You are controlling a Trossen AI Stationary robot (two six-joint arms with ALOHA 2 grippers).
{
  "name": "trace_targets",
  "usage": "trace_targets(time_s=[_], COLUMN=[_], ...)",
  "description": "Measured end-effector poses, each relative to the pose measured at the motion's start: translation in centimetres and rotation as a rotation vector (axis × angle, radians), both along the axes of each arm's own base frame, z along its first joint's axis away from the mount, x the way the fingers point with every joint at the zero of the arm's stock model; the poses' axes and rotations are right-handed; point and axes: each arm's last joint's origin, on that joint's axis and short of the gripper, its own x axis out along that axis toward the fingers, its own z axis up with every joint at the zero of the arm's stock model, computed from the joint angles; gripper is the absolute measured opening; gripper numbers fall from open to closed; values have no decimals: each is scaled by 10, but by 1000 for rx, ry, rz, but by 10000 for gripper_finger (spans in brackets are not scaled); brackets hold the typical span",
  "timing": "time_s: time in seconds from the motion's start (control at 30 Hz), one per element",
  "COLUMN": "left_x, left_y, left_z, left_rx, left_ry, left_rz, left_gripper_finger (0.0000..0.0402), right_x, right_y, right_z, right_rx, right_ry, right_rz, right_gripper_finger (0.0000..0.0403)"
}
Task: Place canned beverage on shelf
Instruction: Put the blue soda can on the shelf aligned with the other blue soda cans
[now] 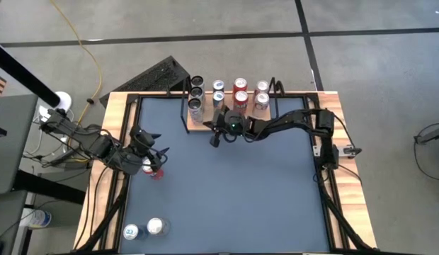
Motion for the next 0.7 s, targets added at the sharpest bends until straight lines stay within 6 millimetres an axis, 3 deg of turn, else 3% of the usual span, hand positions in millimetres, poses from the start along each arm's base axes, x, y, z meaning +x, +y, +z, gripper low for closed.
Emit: trace_targets(time_s=[0.17,0.37,0.57,0.7], left_x=[2,4,4,6], left_y=[-1,-3,-4,-7], left_z=[-1,-3,-3,-2], left_rx=[0,-39,-86,-125], left_ry=[3,22,26,29], left_rz=[0,-34,-57,-107], left_gripper_finger=[293,293,293,293], right_x=[-12,-48,-105,-151], right_y=[16,48,99,141], right_z=[22,69,110,115], right_rx=[6,22,10,32], right_ry=[104,273,251,173], right_rz=[18,91,226,368], right_gripper_finger=[0,0,0,0])
